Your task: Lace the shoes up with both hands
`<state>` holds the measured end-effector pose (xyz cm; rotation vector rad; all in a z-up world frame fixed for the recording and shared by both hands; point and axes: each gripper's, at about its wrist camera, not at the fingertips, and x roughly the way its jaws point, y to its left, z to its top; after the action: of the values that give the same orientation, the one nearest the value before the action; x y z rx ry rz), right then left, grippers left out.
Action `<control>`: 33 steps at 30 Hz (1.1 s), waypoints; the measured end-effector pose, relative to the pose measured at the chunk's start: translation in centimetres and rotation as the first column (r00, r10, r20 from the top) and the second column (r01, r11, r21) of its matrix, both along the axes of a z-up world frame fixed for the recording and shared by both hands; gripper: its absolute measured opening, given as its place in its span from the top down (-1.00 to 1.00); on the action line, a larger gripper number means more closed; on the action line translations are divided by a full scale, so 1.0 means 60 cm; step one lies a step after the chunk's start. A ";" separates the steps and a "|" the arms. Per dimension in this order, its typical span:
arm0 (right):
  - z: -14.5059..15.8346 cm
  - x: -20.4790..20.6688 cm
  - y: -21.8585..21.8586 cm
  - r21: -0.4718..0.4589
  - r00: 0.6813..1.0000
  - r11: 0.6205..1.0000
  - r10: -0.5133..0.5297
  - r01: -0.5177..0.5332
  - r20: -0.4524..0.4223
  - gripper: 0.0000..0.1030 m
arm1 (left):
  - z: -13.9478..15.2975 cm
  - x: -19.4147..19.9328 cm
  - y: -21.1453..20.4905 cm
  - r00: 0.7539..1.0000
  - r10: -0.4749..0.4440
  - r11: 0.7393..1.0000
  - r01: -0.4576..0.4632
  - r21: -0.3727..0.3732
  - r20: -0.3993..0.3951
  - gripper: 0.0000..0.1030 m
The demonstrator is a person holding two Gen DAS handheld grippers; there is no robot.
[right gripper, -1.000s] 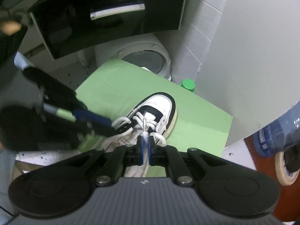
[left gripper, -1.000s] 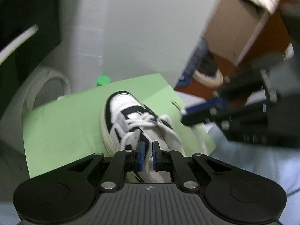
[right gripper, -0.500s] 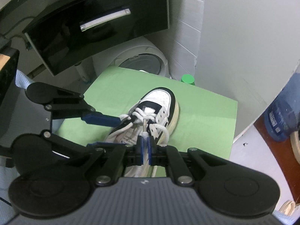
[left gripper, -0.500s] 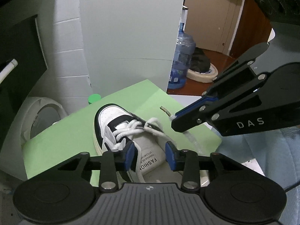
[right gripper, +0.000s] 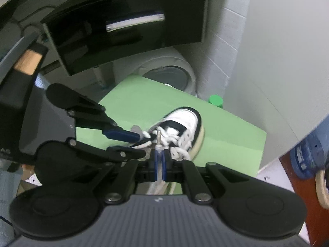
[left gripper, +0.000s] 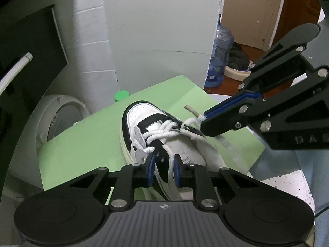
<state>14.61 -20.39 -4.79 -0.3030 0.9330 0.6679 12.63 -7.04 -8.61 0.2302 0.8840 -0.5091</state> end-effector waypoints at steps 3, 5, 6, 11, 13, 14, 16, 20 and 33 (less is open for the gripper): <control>0.001 -0.001 0.015 -0.031 0.998 0.998 0.055 -0.055 0.018 0.91 | 0.003 0.004 0.011 0.999 0.030 0.999 -0.031 -0.038 -0.032 0.66; 0.000 0.001 0.027 -0.081 0.993 0.991 0.110 -0.106 0.045 0.91 | 0.004 0.010 0.023 0.996 0.061 0.994 -0.067 -0.082 -0.069 0.67; -0.001 0.003 0.034 -0.110 0.988 0.985 0.140 -0.133 0.059 0.91 | 0.003 0.014 0.029 0.993 0.077 0.991 -0.087 -0.105 -0.090 0.67; -0.027 0.005 0.066 -0.291 0.936 0.902 0.348 -0.318 0.056 0.91 | 0.002 0.028 0.060 0.969 0.141 0.958 -0.185 -0.218 -0.202 0.68; -0.041 0.001 0.073 -0.334 0.907 0.859 0.421 -0.387 0.032 0.91 | 0.000 0.033 0.067 0.958 0.154 0.945 -0.214 -0.249 -0.240 0.68; -0.045 0.001 0.075 -0.344 0.899 0.848 0.437 -0.403 0.024 0.91 | -0.001 0.035 0.070 0.954 0.158 0.939 -0.225 -0.260 -0.254 0.68; -0.052 0.000 0.081 -0.363 0.885 0.826 0.466 -0.431 0.010 0.91 | -0.004 0.037 0.073 0.947 0.167 0.930 -0.243 -0.275 -0.275 0.68; -0.065 -0.005 0.087 -0.379 0.874 0.809 0.486 -0.450 0.001 0.91 | -0.011 0.046 0.087 0.922 0.188 0.901 -0.299 -0.315 -0.339 0.67; -0.078 0.002 0.107 -0.414 0.878 0.796 0.478 -0.442 -0.019 0.91 | -0.023 0.055 0.102 0.901 0.207 0.876 -0.344 -0.339 -0.382 0.67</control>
<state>14.72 -13.96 -9.47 -0.9537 0.9162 0.8957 15.91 -0.91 -9.97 -0.3703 1.1013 -0.4508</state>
